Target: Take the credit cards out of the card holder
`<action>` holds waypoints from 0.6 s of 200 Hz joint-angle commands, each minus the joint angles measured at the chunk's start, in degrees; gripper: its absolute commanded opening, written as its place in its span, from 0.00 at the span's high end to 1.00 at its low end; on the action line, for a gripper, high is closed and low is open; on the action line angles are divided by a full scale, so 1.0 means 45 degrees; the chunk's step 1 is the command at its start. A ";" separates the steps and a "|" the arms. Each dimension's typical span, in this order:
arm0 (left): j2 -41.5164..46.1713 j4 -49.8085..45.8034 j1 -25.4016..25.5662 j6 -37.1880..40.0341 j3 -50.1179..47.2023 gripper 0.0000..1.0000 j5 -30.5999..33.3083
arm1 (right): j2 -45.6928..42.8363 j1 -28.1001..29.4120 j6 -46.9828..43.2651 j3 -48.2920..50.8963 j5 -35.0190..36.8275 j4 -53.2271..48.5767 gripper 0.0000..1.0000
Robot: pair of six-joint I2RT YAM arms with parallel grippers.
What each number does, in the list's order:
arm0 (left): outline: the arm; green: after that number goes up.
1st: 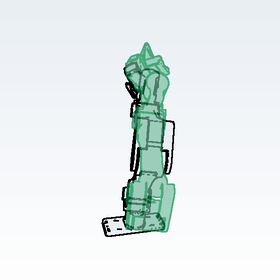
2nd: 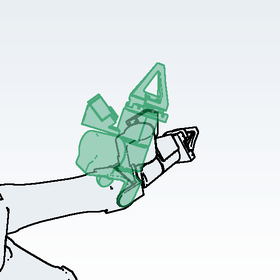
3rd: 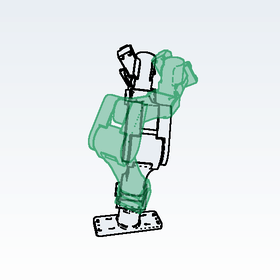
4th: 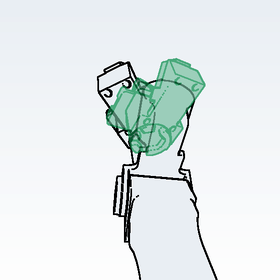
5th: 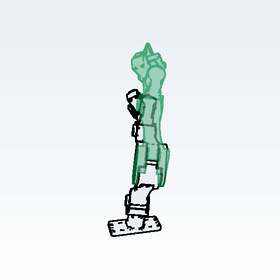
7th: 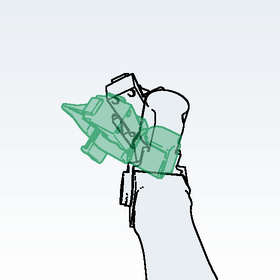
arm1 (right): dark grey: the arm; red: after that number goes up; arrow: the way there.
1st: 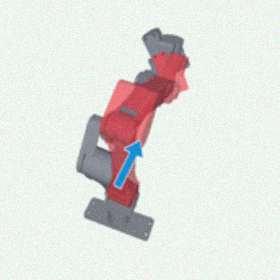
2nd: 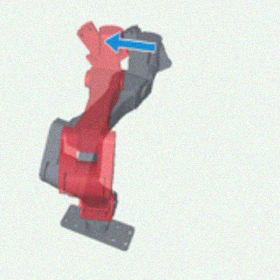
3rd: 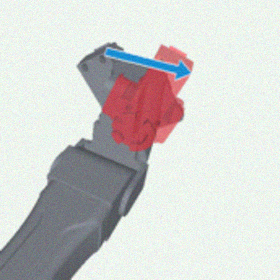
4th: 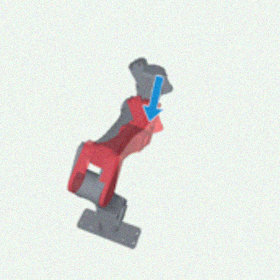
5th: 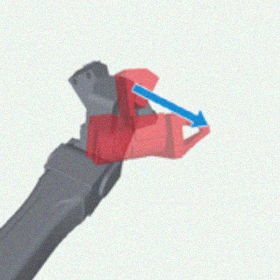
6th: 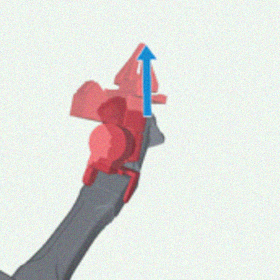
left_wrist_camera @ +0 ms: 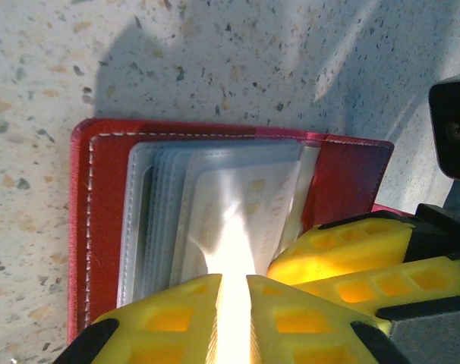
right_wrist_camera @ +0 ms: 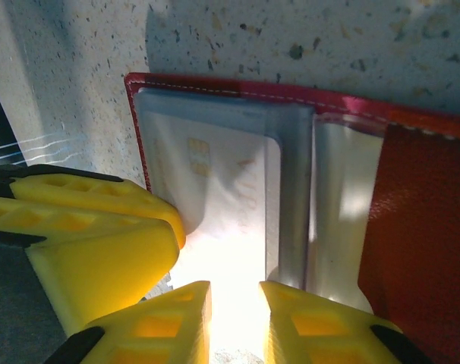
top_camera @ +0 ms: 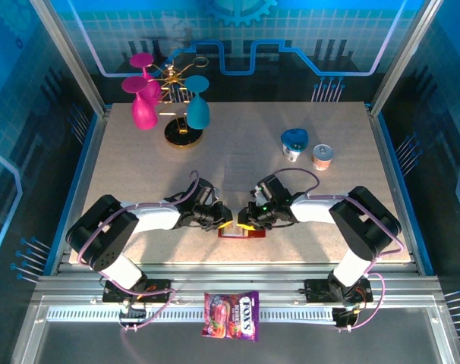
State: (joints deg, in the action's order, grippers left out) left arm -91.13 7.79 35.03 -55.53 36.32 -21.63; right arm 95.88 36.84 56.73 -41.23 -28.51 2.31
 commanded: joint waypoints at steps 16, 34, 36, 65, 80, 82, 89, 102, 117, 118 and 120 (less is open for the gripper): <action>-0.0100 -0.0366 -0.0095 0.0020 0.0364 0.84 0.0060 | -0.0081 0.0153 -0.0329 -0.0306 0.0580 -0.1136 0.74; -0.0134 -0.0364 -0.0093 0.0043 0.0386 0.84 0.0060 | -0.0254 0.0153 -0.0455 -0.0348 0.0746 -0.1563 0.74; -0.0138 -0.0369 -0.0089 0.0047 0.0387 0.84 0.0045 | -0.0276 0.0153 -0.0467 -0.0344 0.0773 -0.1595 0.74; -0.0158 -0.0364 -0.0102 0.0054 0.0426 0.84 0.0011 | -0.0426 0.0153 -0.0633 -0.0520 0.0927 -0.2084 0.73; -0.0140 -0.0460 -0.0096 0.0074 0.0502 0.84 -0.0036 | -0.0517 0.0152 -0.0688 -0.0617 0.0966 -0.2273 0.72; -0.0144 -0.0471 -0.0100 0.0074 0.0504 0.84 -0.0037 | -0.0523 0.0148 -0.0706 -0.0636 0.0965 -0.2305 0.72; -0.0110 -0.0462 -0.0102 0.0073 0.0528 0.84 -0.0057 | -0.0558 0.0148 -0.0722 -0.0687 0.0984 -0.2364 0.72; -0.0014 -0.0547 -0.0089 0.0074 0.0597 0.84 -0.0067 | -0.0658 0.0153 -0.0742 -0.0730 0.1002 -0.2409 0.71; 0.0160 -0.0725 -0.0105 0.0106 0.0695 0.83 -0.0067 | -0.0854 0.0153 -0.0730 -0.0777 0.1023 -0.2391 0.70; 0.0177 -0.0740 -0.0106 0.0110 0.0707 0.84 -0.0062 | -0.0865 0.0153 -0.0731 -0.0778 0.1023 -0.2389 0.70; 0.0204 -0.0781 -0.0098 0.0122 0.0721 0.84 -0.0073 | -0.0873 0.0138 -0.0731 -0.0778 0.1023 -0.2412 0.70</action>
State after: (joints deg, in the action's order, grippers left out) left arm -91.13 6.85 35.03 -55.53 37.71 -21.67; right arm 94.06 36.86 54.37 -43.31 -24.95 -5.82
